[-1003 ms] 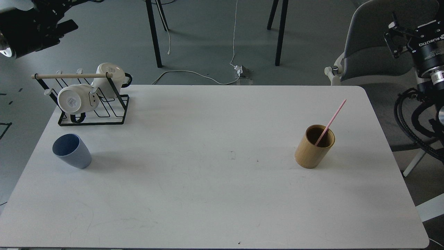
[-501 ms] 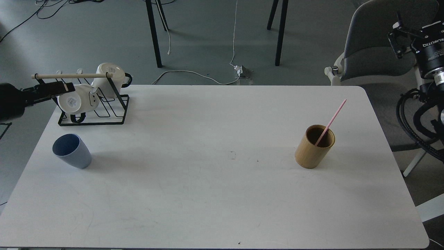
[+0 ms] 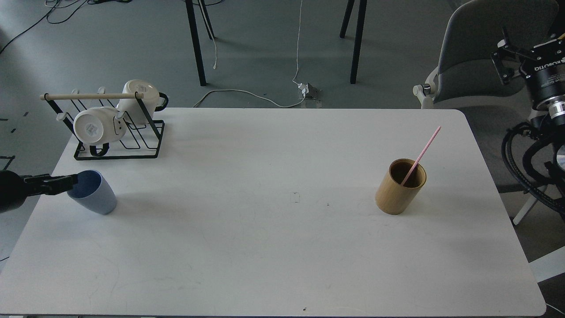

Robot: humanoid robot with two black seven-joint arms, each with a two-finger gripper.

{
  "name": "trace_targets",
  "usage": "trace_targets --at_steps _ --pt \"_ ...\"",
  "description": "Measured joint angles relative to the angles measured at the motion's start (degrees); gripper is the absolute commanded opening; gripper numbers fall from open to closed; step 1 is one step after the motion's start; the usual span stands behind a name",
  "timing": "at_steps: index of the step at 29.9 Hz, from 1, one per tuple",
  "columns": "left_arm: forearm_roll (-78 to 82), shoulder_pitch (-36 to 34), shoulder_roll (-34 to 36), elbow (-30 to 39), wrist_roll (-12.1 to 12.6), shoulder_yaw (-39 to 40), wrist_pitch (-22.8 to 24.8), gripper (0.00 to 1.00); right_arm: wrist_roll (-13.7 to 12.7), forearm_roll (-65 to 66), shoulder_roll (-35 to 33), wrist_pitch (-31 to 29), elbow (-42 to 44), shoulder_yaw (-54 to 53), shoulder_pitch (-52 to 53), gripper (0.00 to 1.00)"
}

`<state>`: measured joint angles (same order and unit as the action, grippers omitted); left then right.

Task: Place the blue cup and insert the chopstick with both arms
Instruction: 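Grasp the light blue cup with the left gripper, then lift the blue cup with the left gripper and carry it toward table center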

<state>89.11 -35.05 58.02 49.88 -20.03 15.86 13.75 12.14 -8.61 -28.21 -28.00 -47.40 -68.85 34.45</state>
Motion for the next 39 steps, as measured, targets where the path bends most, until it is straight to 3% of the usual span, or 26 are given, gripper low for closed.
trace_targets --at_steps 3,8,14,18,23,31,35,39 --pt "-0.2 0.0 -0.9 -0.4 -0.2 -0.2 -0.1 0.65 0.0 0.0 0.0 0.0 0.0 -0.2 -0.1 1.00" --pt "-0.4 0.0 -2.7 -1.3 -0.3 -0.2 -0.1 0.51 0.0 0.0 0.0 0.0 0.0 -0.3 -0.2 1.00" --pt "-0.3 0.0 -6.0 -6.0 -0.4 -0.3 -0.1 0.21 0.0 0.0 0.0 0.0 -0.1 -0.4 -0.2 1.00" --pt "-0.8 -0.3 -7.0 -7.4 -0.8 -0.2 0.2 0.10 0.0 0.0 -0.4 0.0 -0.1 -0.4 -0.2 1.00" --pt "-0.8 -0.8 -7.0 -7.5 -2.6 -0.2 0.3 0.06 0.0 0.0 -0.5 0.0 -0.1 -0.4 -0.4 1.00" --pt "-0.7 -4.9 -6.7 -4.8 -3.0 -0.1 2.9 0.03 0.0 0.0 -0.5 0.0 0.0 -0.7 -1.2 1.00" --pt "-0.6 -8.2 -4.2 0.3 -2.9 -0.1 5.8 0.02 0.0 0.0 -0.7 0.0 0.0 -1.4 -1.5 1.00" --pt "-0.3 -11.0 0.9 9.7 -1.9 -0.1 8.6 0.02 0.0 0.0 -1.0 0.0 -0.1 -1.7 -1.5 1.00"
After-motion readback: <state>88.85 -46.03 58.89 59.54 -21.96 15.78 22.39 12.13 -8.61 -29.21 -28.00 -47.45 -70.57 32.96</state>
